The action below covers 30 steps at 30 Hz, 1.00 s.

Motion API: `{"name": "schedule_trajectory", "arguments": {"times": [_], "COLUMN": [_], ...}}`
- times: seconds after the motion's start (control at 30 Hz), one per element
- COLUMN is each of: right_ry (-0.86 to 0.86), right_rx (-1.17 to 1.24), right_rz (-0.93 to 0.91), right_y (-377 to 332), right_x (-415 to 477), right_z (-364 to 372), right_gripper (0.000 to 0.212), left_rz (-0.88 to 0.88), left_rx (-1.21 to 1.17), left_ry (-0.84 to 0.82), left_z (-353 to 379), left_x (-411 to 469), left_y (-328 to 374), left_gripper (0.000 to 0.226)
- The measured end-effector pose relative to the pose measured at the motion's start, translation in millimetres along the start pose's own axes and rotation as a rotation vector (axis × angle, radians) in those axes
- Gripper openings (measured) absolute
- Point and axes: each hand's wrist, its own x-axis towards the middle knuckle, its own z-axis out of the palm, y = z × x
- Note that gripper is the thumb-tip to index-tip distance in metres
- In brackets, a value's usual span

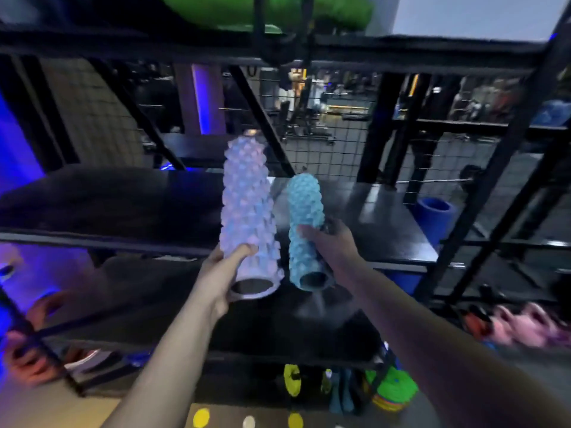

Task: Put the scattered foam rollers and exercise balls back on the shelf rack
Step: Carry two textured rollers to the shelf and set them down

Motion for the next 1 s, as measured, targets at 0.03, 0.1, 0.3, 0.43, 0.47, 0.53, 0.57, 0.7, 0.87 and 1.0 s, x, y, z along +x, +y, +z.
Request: {"name": "schedule_trajectory", "arguments": {"times": [0.03, 0.1, 0.3, 0.43, 0.47, 0.53, 0.57, 0.7, 0.87, 1.0], "right_ry": [0.057, 0.182, 0.325, 0.308, 0.296, 0.282, 0.283, 0.282, 0.205, 0.209], "right_rx": [-0.031, -0.130, -0.424, -0.554, -0.584, -0.633, -0.645, -0.572, -0.598, -0.796], "right_rz": [0.007, -0.003, -0.046, -0.026, -0.030, -0.048, -0.059, -0.016, 0.018, -0.051], "right_y": [-5.6, -12.4, -14.7, -5.2, -1.3, 9.6, 15.2, 34.3, 47.5, 64.0], "right_x": [10.1, 31.5, 89.9, 127.8, 134.4, 148.1, 155.1, 186.2, 215.1, 227.6], "right_z": [-11.7, -40.6, -128.8, -172.4, -179.3, -196.0, -202.6, -222.1, -218.4, -200.3], "right_gripper": [0.075, 0.082, 0.056, 0.050, 0.050, 0.057, 0.061, 0.056, 0.067, 0.073], "left_rz": [0.018, 0.043, 0.031, -0.022, -0.032, -0.029, -0.028, 0.017, 0.059, 0.050], "left_rx": [0.019, 0.045, 0.056, 0.164, 0.189, 0.255, 0.298, 0.537, 0.866, 0.890], "left_ry": [-0.026, -0.057, -0.181, -0.137, -0.121, -0.064, -0.021, 0.074, 0.118, 0.057], "left_z": [14.5, 45.3, 136.3, 198.0, 209.4, 238.5, 251.9, 299.8, 322.5, 319.7], "left_x": [12.5, 33.6, 79.3, 118.8, 130.2, 155.3, 161.9, 157.6, 155.3, 167.8], "left_y": [4.7, 11.5, 11.5, -7.9, -12.1, -23.3, -26.4, -36.7, -51.4, -51.3], "left_gripper": [0.028, 0.021, 0.014, 0.030, 0.035, 0.041, 0.043, 0.060, 0.087, 0.095]}}
